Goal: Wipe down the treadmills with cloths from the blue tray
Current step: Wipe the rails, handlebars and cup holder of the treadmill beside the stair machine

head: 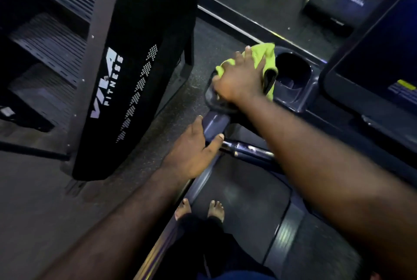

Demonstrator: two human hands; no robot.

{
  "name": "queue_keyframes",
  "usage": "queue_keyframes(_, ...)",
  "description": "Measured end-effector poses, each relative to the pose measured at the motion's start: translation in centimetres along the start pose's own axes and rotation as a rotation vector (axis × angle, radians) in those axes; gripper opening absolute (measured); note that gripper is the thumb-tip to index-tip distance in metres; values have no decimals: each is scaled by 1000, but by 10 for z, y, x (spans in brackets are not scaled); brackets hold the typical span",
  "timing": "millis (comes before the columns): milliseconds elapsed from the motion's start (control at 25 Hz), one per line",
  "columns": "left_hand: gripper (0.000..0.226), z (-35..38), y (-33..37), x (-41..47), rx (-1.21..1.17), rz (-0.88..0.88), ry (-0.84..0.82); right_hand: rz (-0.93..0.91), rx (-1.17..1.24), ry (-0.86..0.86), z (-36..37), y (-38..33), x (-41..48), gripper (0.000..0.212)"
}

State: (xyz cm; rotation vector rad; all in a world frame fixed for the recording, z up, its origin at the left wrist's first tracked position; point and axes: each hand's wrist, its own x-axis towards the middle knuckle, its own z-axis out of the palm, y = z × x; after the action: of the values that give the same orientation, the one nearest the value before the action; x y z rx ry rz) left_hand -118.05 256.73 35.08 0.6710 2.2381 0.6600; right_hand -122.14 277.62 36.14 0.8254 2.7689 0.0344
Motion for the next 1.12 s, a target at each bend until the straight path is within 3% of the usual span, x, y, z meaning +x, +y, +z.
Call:
queue_keyframes(120, 60, -3, 12, 30, -40, 40, 0, -31, 104, 19, 5, -2, -14, 62)
queue_keyframes(360, 74, -2, 15, 37, -55, 94, -4, 332, 180, 30, -28, 52, 88, 60)
queue_keyframes(480, 74, -5, 19, 35, -72, 107, -23, 273, 277, 104, 1, 13, 45, 48)
queue_keyframes(560, 77, -3, 17, 35, -71, 105, -37, 241, 296, 119, -1, 24, 54, 43)
queue_keyframes(720, 77, -3, 14, 39, -106, 113, -27, 482, 453, 158, -38, 67, 111, 40)
queue_keyframes(920, 76, -5, 19, 37, -82, 113, -29, 211, 460, 274, -2, 31, 55, 42)
queue_keyframes(1120, 77, -5, 17, 36, -75, 101, -24, 393, 559, 304, -27, 58, 92, 42)
